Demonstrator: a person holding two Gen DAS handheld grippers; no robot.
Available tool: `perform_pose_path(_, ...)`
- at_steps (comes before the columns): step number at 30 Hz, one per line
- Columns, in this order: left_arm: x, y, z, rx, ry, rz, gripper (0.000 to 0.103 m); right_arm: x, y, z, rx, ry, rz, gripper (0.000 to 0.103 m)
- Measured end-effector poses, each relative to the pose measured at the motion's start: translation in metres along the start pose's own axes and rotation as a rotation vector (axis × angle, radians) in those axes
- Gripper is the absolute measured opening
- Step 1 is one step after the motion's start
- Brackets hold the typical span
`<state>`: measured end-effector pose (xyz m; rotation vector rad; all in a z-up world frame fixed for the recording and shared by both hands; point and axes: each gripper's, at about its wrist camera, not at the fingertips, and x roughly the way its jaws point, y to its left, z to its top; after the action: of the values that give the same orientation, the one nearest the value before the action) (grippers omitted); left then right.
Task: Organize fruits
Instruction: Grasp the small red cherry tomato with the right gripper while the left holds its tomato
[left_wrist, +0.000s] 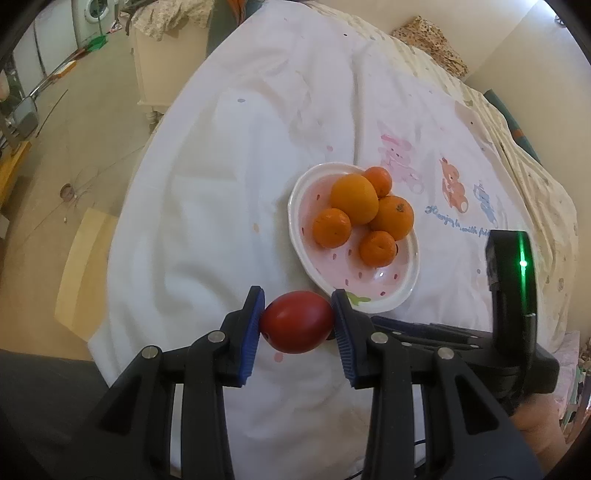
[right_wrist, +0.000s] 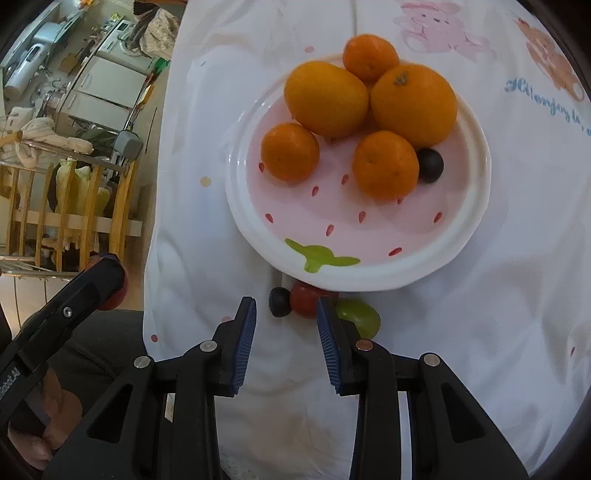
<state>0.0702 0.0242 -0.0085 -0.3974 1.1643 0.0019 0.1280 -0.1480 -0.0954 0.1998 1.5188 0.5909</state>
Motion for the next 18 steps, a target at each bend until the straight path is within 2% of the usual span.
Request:
perform_pose_path(2,0.001,-0.002,0.000,0.006,0.002,0.000,0.033,0.005,-0.005,0.002,0.029,0.009,0.018,0.036)
perform_pose_path(7,0.002,-0.001,-0.001,0.005,0.003,0.012,0.033,0.013,-0.008,0.006,0.039,0.018,-0.005,0.036)
perform_pose_path(10,0.003,-0.001,-0.001,0.003,0.005,0.015,0.033,0.014,-0.004,0.007,0.016,0.023,-0.072,0.034)
perform_pose_path(18,0.004,-0.004,-0.002,0.018,0.001,0.019,0.033,0.019,0.002,0.011,-0.009,0.045,-0.148,0.034)
